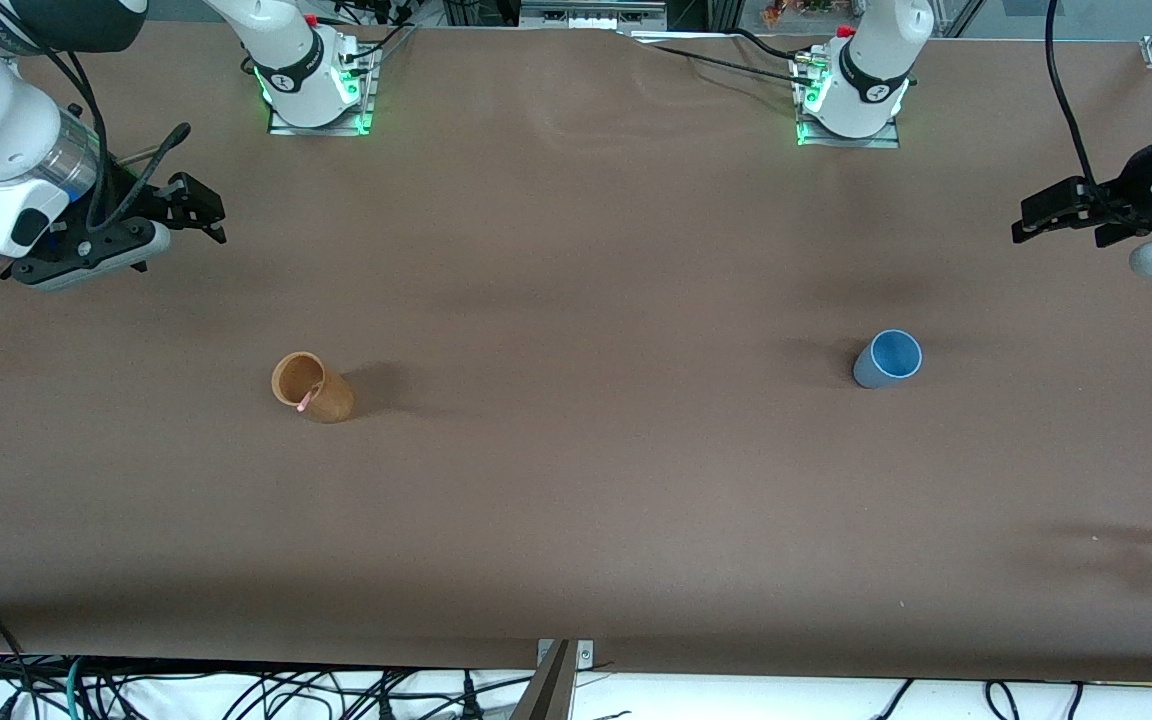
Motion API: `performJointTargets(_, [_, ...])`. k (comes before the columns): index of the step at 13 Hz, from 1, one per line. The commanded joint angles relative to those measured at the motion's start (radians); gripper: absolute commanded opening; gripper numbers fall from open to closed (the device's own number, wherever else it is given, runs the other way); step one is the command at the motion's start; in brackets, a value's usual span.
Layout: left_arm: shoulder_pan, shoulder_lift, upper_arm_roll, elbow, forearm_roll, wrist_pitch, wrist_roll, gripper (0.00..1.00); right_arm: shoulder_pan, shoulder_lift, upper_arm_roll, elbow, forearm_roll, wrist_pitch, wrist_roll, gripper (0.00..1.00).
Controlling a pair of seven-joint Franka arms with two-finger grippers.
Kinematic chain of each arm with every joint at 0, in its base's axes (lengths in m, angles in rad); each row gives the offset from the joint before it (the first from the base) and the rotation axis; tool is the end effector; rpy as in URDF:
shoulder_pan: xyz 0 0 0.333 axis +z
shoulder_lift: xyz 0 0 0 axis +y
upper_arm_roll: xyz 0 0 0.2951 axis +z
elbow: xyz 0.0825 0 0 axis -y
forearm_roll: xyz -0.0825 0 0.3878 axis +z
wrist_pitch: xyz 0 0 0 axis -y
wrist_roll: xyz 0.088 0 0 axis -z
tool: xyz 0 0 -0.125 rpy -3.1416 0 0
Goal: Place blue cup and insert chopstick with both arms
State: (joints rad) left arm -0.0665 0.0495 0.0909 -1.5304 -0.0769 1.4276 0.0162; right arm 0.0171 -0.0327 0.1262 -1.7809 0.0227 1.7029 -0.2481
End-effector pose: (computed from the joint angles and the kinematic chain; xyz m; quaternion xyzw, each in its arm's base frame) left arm 0.5536 0.0019 0.5662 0.9965 0.0016 -0.0752 0.0376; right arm 0.5453 0.0820 0.5144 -0.9810 -0.1926 0.0223 0.0103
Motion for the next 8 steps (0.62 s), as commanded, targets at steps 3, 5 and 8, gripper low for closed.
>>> performJointTargets(3, [-0.006, 0.004, 0.0, 0.006, 0.022, 0.005, 0.007, 1.0, 0.004, -0.007, -0.002, 0.017, -0.009, -0.006, 0.02, 1.0])
performJointTargets(5, [-0.006, 0.006, 0.0, 0.006, 0.022, 0.005, 0.007, 1.0, 0.004, -0.006, -0.002, 0.015, -0.009, -0.006, 0.013, 1.0])
performJointTargets(8, [-0.006, 0.006, 0.0, 0.004, 0.017, 0.005, 0.007, 1.0, 0.003, -0.004, -0.002, 0.012, -0.009, -0.006, 0.009, 1.0])
